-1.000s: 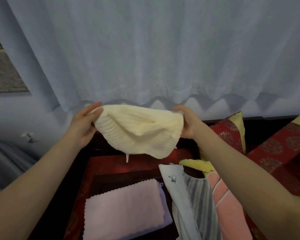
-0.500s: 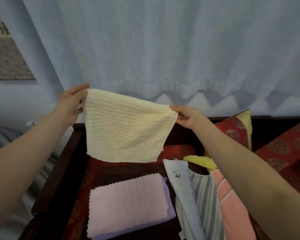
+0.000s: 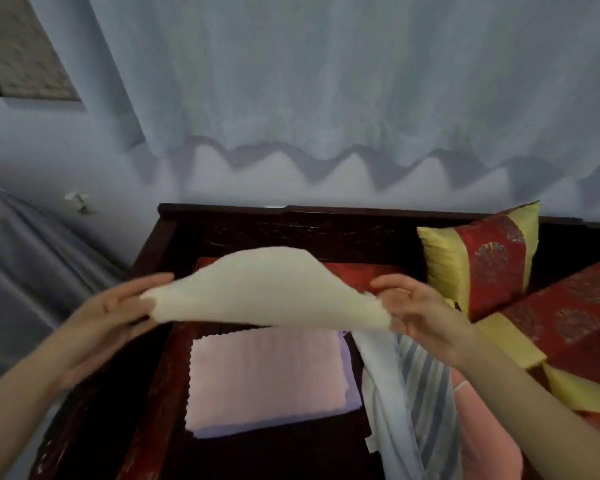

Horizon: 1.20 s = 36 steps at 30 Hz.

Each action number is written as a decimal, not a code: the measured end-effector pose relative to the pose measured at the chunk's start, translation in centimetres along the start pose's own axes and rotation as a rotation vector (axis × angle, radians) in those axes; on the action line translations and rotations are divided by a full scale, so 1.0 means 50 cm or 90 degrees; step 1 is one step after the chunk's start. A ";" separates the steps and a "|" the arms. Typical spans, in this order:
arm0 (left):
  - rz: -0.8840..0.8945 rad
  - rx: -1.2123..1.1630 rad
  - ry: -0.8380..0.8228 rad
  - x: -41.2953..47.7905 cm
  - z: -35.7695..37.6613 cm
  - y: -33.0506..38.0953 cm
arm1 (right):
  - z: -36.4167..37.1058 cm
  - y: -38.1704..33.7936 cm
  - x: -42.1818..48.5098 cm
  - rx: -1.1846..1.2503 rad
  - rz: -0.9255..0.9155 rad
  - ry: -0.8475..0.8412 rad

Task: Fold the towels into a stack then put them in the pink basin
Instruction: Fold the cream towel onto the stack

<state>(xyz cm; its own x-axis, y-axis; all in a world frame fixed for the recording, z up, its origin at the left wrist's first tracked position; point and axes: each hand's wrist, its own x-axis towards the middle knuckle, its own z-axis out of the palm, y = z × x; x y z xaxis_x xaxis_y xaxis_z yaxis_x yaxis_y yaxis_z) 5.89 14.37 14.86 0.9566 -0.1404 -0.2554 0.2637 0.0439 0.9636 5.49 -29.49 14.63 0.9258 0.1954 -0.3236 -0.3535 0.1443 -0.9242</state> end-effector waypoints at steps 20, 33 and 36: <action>-0.043 0.680 -0.027 0.376 0.035 -0.353 | -0.050 0.332 0.376 -0.738 0.082 0.077; 0.030 0.758 -0.040 0.482 0.030 -0.400 | -0.085 0.375 0.460 -0.804 0.146 0.116; 0.062 0.652 -0.055 0.454 0.013 -0.330 | -0.100 0.347 0.431 -0.819 0.003 0.133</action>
<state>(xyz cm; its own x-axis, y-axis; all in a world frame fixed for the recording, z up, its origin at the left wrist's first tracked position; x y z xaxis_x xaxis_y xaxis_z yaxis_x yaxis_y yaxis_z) 23.16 9.80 -6.76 0.9453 -0.2534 -0.2055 -0.0847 -0.7987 0.5957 19.99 -27.64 -9.42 0.9695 0.0227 -0.2442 -0.0835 -0.9057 -0.4156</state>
